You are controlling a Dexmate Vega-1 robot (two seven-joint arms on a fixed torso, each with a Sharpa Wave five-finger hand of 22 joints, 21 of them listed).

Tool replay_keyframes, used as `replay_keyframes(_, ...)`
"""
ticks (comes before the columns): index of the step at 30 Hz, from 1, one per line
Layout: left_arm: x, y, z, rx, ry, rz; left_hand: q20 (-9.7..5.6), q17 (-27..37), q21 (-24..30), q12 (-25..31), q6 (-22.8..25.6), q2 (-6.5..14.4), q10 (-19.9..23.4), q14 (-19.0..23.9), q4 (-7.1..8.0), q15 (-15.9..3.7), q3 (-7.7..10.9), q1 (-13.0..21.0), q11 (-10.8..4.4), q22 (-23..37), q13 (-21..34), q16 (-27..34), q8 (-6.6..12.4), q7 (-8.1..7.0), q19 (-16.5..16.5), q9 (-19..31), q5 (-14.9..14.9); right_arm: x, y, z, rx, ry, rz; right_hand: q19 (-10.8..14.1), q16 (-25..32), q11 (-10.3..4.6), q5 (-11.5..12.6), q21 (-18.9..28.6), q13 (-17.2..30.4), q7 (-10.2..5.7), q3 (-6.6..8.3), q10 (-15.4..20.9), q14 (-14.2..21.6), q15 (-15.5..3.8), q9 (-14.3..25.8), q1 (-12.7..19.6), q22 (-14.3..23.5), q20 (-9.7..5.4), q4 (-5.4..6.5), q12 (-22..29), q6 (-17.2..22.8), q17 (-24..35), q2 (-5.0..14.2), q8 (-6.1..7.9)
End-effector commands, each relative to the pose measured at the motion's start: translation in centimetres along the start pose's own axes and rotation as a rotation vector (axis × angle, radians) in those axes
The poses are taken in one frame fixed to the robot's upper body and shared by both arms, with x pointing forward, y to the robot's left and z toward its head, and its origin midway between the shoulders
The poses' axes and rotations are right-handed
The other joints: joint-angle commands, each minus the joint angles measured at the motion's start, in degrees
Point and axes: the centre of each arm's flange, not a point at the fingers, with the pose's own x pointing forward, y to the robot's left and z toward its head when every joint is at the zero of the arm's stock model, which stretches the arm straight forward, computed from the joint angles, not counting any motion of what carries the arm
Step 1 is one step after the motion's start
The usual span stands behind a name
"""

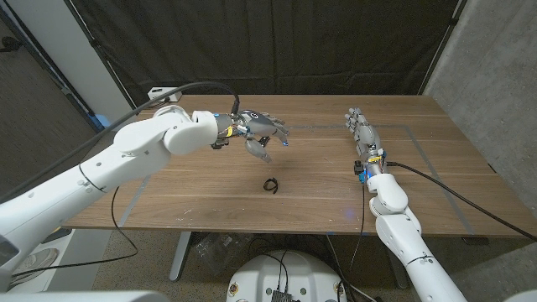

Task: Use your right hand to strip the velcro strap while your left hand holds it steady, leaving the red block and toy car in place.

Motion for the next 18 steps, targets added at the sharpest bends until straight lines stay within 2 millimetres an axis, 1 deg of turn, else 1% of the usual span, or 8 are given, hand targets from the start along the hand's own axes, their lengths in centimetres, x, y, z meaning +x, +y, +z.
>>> replay_keyframes(1, 1.1, -1.4, 1.5, 0.136, -0.001, 0.029, 0.05, 0.4, -0.6, -0.1, 3.9, -0.7, -0.8, -0.9, 0.13, 0.05, -0.68, 0.5, 0.1, 0.3, 0.4, 0.4, 1.89, -0.05, -0.8, 0.6, 0.8, 0.7, -0.7, -0.9, 0.013, 0.005, -0.004, 0.3, 0.2, -0.02, 0.0, 0.1, 0.2, 0.0, 0.02, 0.8, 0.6, -0.05, 0.1, -0.3, 0.2, 0.37, 0.09, 0.2, 0.8, 0.3, -0.18, 0.22)
replay_keyframes(3, 1.2, -1.7, 1.8, 0.156, 0.0, 0.024, -0.13, 0.5, -0.7, 0.1, 6.1, -0.8, -0.8, -1.0, 0.21, -0.12, -1.03, 0.7, -0.12, 0.3, 0.5, 0.6, 3.05, 0.92, -0.7, 0.9, 1.0, 0.8, -0.7, -1.1, 0.016, 0.007, -0.005, 0.3, 0.2, -0.05, 0.0, 0.1, 0.2, -0.01, 0.02, 1.1, 0.7, -0.08, 0.1, -0.4, 0.2, 0.4, 0.14, 0.3, 0.9, 0.3, -0.17, 0.24)
replay_keyframes(5, 1.2, -1.8, 2.1, 0.175, 0.0, 0.026, -0.19, 0.6, -0.7, -0.1, 6.6, -0.6, -1.7, -1.2, 0.17, -0.2, -1.02, 1.2, -0.25, 0.3, 0.5, 0.6, 3.48, 1.0, -0.7, 1.2, 1.2, 0.8, -0.7, -1.2, 0.021, 0.005, -0.006, 0.3, 0.2, -0.02, 0.0, 0.1, 0.2, -0.04, 0.02, 1.1, 0.8, 0.03, 0.1, -0.4, 0.3, 0.39, 0.19, 0.3, 1.0, 0.3, -0.15, 0.27)
replay_keyframes(6, 1.2, -1.8, 2.1, 0.179, -0.002, 0.026, -0.3, 0.6, -0.8, -0.2, 6.5, -0.5, -2.5, -1.7, 0.08, -0.1, -1.16, 1.8, -0.08, 0.3, 0.6, 0.5, 3.8, -0.62, -0.7, 1.6, 1.3, 0.8, -0.7, -1.3, 0.022, 0.005, -0.007, 0.3, 0.2, 0.03, 0.0, 0.0, 0.2, -0.04, 0.03, 1.3, 0.8, 0.05, 0.1, -0.5, 0.3, 0.4, 0.22, 0.4, 1.1, 0.3, -0.14, 0.28)
replay_keyframes(8, 1.2, -1.9, 2.3, 0.186, -0.001, 0.016, -0.23, 0.6, -1.1, -0.2, 6.8, -0.2, -3.2, -2.2, 0.01, -0.18, -1.24, 2.6, -0.69, 0.4, 0.6, 0.5, 4.36, -2.34, -1.0, 2.0, 1.5, 0.9, -0.7, -1.3, 0.025, 0.004, -0.004, 0.3, 0.2, 0.06, 0.0, 0.0, 0.2, -0.01, 0.04, 1.3, 0.9, 0.05, 0.1, -0.5, 0.3, 0.41, 0.24, 0.4, 1.1, 0.3, -0.14, 0.28)
replay_keyframes(10, 1.2, -2.0, 2.4, 0.198, 0.002, 0.012, -0.21, 0.6, -1.3, -0.4, 6.0, 0.1, -4.5, -3.0, -0.03, 0.0, -1.28, 3.3, -0.68, 0.4, 0.7, 0.3, 4.38, -3.15, -1.3, 2.4, 1.7, 1.0, -0.6, -1.4, 0.024, 0.003, -0.002, 0.3, 0.2, 0.08, 0.0, 0.0, 0.2, -0.02, 0.04, 1.4, 0.9, 0.06, 0.1, -0.6, 0.3, 0.41, 0.28, 0.4, 1.2, 0.3, -0.14, 0.31)
replay_keyframes(16, 1.2, -2.7, 2.6, 0.22, 0.004, 0.008, 0.02, 0.5, -1.5, -0.6, 6.3, 0.8, -6.4, -4.2, -0.37, 0.25, -1.3, 5.2, -0.84, 0.4, 0.9, 0.2, 5.23, -3.47, -1.8, 3.1, 1.8, 1.0, -0.5, -1.4, 0.023, 0.004, -0.001, 0.3, 0.2, 0.09, 0.0, 0.0, 0.2, -0.07, 0.01, 1.8, 1.1, 0.01, 0.1, -0.8, 0.3, 0.44, 0.46, 0.5, 1.7, 0.4, -0.13, 0.4)
replay_keyframes(18, 1.2, -3.0, 2.8, 0.221, 0.003, 0.0, -0.07, 0.4, -1.6, -0.4, 7.5, 1.1, -6.9, -4.8, -0.37, 0.39, -1.44, 5.9, -0.59, 0.4, 1.0, 0.1, 6.14, -3.34, -1.8, 3.6, 1.8, 0.9, -0.4, -1.5, 0.022, 0.006, 0.0, 0.3, 0.2, 0.12, 0.0, 0.0, 0.2, -0.1, 0.0, 1.9, 1.1, 0.0, 0.1, -0.9, 0.3, 0.43, 0.5, 0.5, 1.8, 0.4, -0.12, 0.42)
